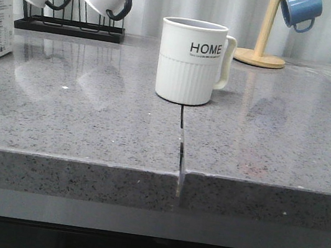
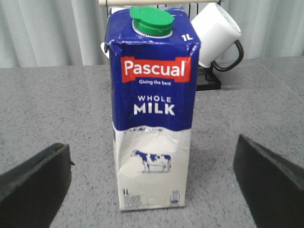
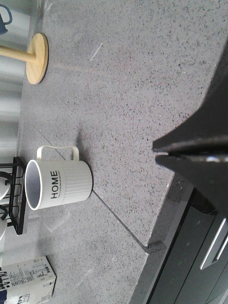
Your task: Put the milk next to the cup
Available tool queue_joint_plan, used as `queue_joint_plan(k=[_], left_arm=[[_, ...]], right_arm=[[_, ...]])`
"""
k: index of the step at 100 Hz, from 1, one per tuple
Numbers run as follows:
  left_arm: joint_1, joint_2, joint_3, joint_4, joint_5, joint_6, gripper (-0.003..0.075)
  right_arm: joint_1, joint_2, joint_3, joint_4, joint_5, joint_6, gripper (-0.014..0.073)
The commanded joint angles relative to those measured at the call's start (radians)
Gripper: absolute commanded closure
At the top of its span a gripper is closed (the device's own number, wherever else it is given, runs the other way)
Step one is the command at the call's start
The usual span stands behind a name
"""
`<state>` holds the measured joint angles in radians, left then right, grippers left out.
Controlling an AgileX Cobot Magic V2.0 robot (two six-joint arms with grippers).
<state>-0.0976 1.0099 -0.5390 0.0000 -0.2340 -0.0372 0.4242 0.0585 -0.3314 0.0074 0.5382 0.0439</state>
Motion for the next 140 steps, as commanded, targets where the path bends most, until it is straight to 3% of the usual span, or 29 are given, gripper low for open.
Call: queue_joint_plan(k=[1,88,102,121,140], left_arm=[[-0.008,0.036,-0.048,-0.013,-0.147,-0.012,0.0066],[-0.010,0.396,-0.297,-0.006,-0.229,-0.091,0.0074],[-0.010,0.443,-0.324,-0.014,-0.236,-0.091,0.0170],[-0.010,0.450,-0.325,-0.037,-0.240,-0.091,0.0391],[-0.021,0.436,-0.325,-0.104,-0.235,-0.069,0.0429]], right_arm=[[-0.003,0.012,-0.025,-0.001,-0.071,-0.006,0.0662],[-0.003,0.012,-0.025,-0.001,-0.071,-0.006,0.0662],[-0.003,0.012,-0.025,-0.001,-0.071,-0.006,0.0662],[-0.003,0.012,-0.025,-0.001,-0.071,-0.006,0.0662],[-0.003,0.012,-0.025,-0.001,-0.071,-0.006,0.0662]])
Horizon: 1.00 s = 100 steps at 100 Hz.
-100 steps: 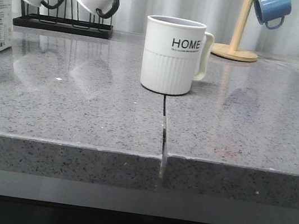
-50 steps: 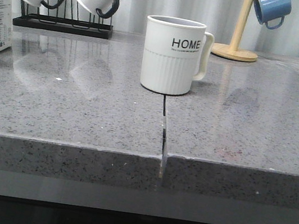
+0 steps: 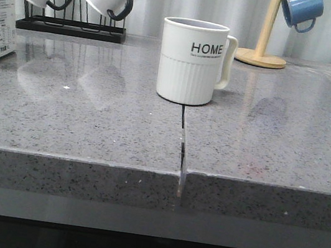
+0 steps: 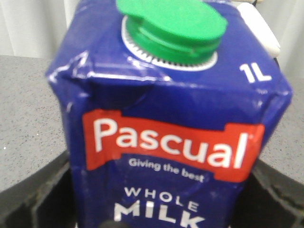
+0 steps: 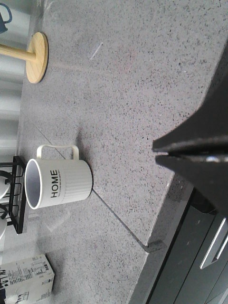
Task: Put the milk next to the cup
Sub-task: 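Grasp the Pascual milk carton with the left gripper and lift, then carry the milk carton with the left gripper beside the HOME mug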
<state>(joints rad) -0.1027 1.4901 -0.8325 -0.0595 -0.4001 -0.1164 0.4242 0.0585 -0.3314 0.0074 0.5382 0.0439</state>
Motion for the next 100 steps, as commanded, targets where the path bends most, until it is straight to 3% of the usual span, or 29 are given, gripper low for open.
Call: queue_joint_plan(k=[1,28,60,79,100], left_arm=[[-0.020,-0.045,-0.031,-0.056,-0.066,0.021,0.0429],[-0.167,-0.148,-0.001,-0.389,-0.062,0.346,0.0429],[-0.484,-0.173,-0.003,-0.820,-0.221,0.719,0.0429],[-0.615,-0.132,-0.025,-0.934,-0.338,0.765,0.0429],[-0.676,-0.052,-0.098,-0.975,-0.343,0.791,0.0429]], right_arm=[[-0.003,0.012,-0.025,-0.001,-0.071,-0.006,0.0662],[-0.003,0.012,-0.025,-0.001,-0.071,-0.006,0.0662],[-0.003,0.012,-0.025,-0.001,-0.071,-0.006,0.0662],[-0.003,0.012,-0.025,-0.001,-0.071,-0.006,0.0662],[-0.003,0.012,-0.025,-0.001,-0.071,-0.006,0.0662]])
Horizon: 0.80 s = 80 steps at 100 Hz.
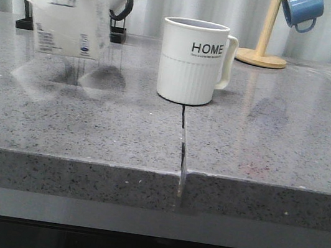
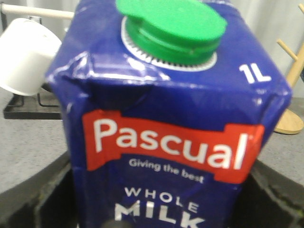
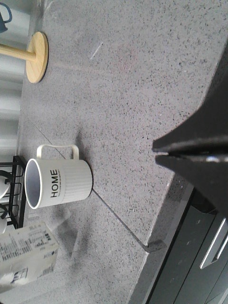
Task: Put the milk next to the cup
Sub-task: 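Carry the milk carton with the left gripper beside the HOME mug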
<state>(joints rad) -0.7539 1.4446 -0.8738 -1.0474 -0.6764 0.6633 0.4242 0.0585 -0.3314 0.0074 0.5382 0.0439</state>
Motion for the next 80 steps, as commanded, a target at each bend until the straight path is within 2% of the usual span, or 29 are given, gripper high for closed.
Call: queue_joint_plan(k=[1,34,80], left_arm=[[-0.029,-0.004,-0.059,0.013,-0.066,0.012,0.0429],[-0.091,0.079,-0.127,-0.034,-0.092,0.012,0.0429],[-0.102,0.114,-0.136,-0.068,-0.064,0.008,0.0423]], right_arm=[[-0.003,0.012,-0.025,-0.001,-0.071,-0.006,0.0662],[-0.003,0.012,-0.025,-0.001,-0.071,-0.006,0.0662],[-0.003,0.012,-0.025,-0.001,-0.071,-0.006,0.0662]])
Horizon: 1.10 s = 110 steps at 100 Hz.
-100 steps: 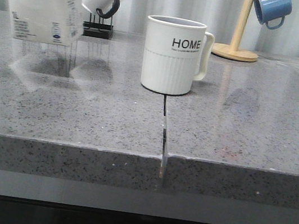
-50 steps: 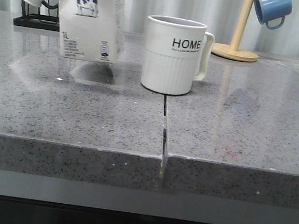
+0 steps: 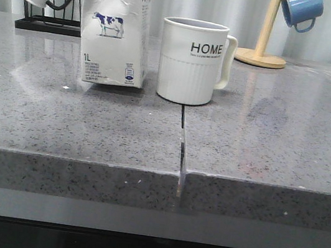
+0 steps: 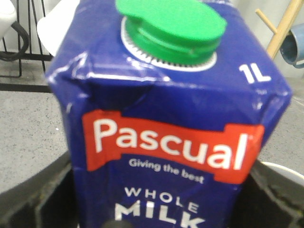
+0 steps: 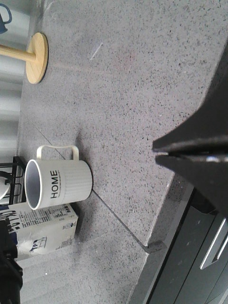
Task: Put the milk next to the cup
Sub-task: 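Carry the milk carton with the left gripper beside the HOME mug, then lower the carton onto the table, open the left gripper, withdraw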
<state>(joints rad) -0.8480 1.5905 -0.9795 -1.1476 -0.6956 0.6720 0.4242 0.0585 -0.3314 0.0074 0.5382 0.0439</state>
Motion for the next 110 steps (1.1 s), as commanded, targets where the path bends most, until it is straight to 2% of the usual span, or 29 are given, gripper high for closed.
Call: queue_joint_plan(k=[1,8,23,30,33,51,92,110], left_arm=[[-0.008,-0.032,-0.031,0.032,-0.044,0.000,0.0421],[-0.008,-0.032,-0.031,0.032,-0.032,0.000,0.0370],[-0.008,-0.032,-0.029,0.032,-0.003,0.000,0.0120],[-0.008,-0.032,-0.024,0.018,-0.003,0.000,0.0031],[-0.008,-0.032,-0.023,0.016,-0.003,0.000,0.0017],[-0.024,-0.034,-0.002,0.012,-0.005,0.000,0.0040],[-0.156,-0.140,0.123,-0.045,-0.126,0.077,0.0050],[-0.190,-0.241,0.219,0.014,-0.141,0.077,0.0075]], right_arm=[[-0.003,0.012,-0.025,-0.001,-0.071,-0.006,0.0662],[-0.003,0.012,-0.025,-0.001,-0.071,-0.006,0.0662],[-0.003,0.012,-0.025,-0.001,-0.071,-0.006,0.0662],[-0.003,0.012,-0.025,-0.001,-0.071,-0.006,0.0662],[-0.003,0.012,-0.025,-0.001,-0.071,-0.006,0.0662],[-0.003,0.012,-0.025,-0.001,-0.071,-0.006,0.0662],[-0.003,0.012,-0.025,-0.001,-0.071,-0.006,0.0662],[-0.003,0.012,-0.025,-0.001,-0.071,-0.006,0.0662]])
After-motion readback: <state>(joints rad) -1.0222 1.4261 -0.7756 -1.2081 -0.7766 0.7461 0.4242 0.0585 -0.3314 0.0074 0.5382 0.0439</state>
